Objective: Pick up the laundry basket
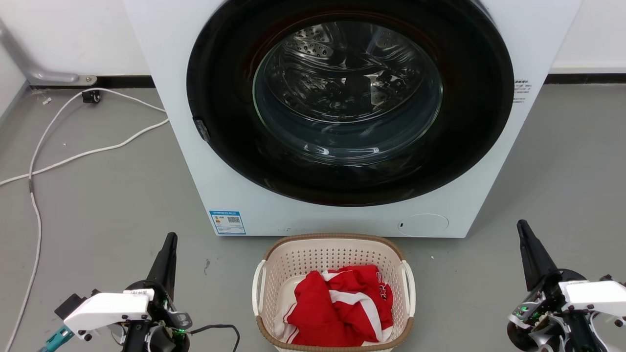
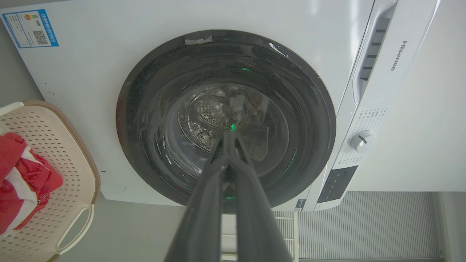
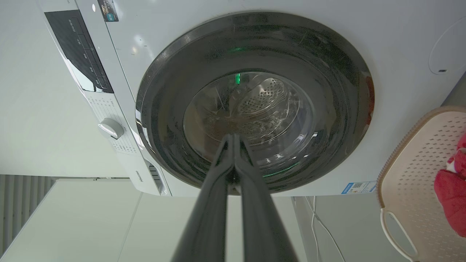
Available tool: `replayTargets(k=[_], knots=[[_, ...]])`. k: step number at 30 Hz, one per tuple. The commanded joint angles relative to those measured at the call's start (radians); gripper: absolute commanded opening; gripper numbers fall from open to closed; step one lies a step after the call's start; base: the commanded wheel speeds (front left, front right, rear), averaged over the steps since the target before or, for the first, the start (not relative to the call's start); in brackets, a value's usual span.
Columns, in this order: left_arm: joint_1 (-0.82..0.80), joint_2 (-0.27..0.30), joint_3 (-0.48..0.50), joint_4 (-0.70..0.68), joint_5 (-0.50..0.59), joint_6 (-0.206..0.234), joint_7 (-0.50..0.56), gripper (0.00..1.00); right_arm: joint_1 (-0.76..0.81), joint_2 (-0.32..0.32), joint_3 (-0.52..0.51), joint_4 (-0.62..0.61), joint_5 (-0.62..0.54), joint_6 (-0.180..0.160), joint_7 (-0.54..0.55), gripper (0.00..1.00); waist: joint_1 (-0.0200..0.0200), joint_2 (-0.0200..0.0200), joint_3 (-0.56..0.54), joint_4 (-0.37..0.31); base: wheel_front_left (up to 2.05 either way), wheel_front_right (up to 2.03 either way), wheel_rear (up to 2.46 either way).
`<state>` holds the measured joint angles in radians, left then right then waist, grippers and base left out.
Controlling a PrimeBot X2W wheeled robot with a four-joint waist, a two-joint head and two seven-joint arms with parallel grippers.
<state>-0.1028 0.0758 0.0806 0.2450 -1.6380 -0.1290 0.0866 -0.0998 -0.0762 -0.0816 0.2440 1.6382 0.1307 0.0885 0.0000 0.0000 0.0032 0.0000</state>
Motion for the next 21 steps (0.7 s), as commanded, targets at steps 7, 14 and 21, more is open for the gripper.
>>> replayTargets(k=[7,14,21], knots=[[-0.007,-0.007,0.008,0.001,0.007,-0.003,0.007,0.0,-0.012,0.005,-0.005,0.002,-0.005,0.0,0.005,0.0,0.0,0.0,0.0,0.0,0.0,0.0,0.0],[-0.008,-0.008,0.01,0.001,0.01,-0.003,0.008,0.0,-0.013,0.007,-0.008,0.002,-0.009,0.0,0.008,0.0,0.0,0.0,0.0,0.0,0.0,0.0,0.0],[-0.008,-0.009,0.011,0.001,0.012,-0.003,0.01,0.0,-0.013,0.008,-0.01,0.002,-0.01,0.0,0.009,0.0,0.0,0.0,0.0,0.0,0.0,0.0,0.0]])
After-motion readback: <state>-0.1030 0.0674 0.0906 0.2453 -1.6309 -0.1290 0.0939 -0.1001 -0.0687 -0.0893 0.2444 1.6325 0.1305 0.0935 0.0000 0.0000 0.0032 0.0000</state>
